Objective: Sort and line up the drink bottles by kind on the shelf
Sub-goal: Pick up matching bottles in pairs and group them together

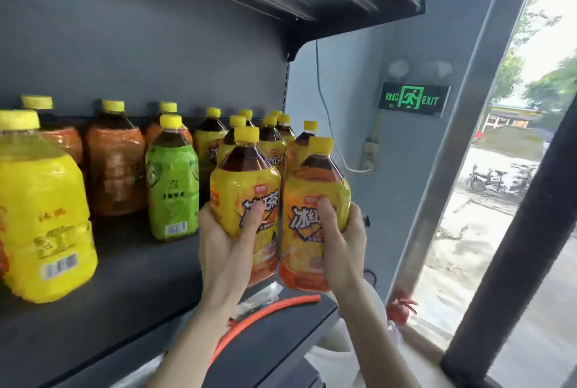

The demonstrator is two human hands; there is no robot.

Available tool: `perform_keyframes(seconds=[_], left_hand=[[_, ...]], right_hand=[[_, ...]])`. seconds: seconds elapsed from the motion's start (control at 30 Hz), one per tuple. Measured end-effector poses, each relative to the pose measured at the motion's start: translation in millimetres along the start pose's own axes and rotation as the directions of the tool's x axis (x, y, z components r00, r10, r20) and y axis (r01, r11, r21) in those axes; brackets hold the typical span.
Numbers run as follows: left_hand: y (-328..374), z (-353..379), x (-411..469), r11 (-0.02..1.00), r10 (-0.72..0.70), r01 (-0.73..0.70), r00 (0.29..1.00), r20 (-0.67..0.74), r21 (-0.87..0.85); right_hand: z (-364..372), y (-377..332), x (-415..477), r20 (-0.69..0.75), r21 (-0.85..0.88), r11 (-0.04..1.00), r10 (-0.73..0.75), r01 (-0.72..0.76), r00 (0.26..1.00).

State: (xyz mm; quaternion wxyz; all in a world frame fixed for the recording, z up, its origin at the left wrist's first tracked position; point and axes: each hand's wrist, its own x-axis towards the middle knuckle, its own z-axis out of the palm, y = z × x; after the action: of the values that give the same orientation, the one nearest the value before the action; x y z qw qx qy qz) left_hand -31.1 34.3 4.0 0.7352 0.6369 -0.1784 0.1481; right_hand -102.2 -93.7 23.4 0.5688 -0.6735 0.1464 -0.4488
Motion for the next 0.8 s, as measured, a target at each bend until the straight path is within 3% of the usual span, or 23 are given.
perform_keyframes(seconds=[0.27, 0.5, 0.8], left_hand=[[-42, 67, 55, 0.975, 0.089, -0.052, 0.982, -0.167, 0.214], [-54, 98, 65, 0.947, 0.027, 0.045, 0.976, -0.218, 0.318], [-61, 130, 70, 0.916, 0.042, 0.108, 0.932, -0.360, 0.387]], right_hand=[[19, 55, 100, 0.129, 0.085, 0.996, -0.018, 0.008, 0.992], [29, 86, 146, 0.141, 0.085, 0.996, -0.029, 0.017, 0.990], [36, 112, 183, 0.288, 0.132, 0.988, -0.113, 0.078, 0.951]])
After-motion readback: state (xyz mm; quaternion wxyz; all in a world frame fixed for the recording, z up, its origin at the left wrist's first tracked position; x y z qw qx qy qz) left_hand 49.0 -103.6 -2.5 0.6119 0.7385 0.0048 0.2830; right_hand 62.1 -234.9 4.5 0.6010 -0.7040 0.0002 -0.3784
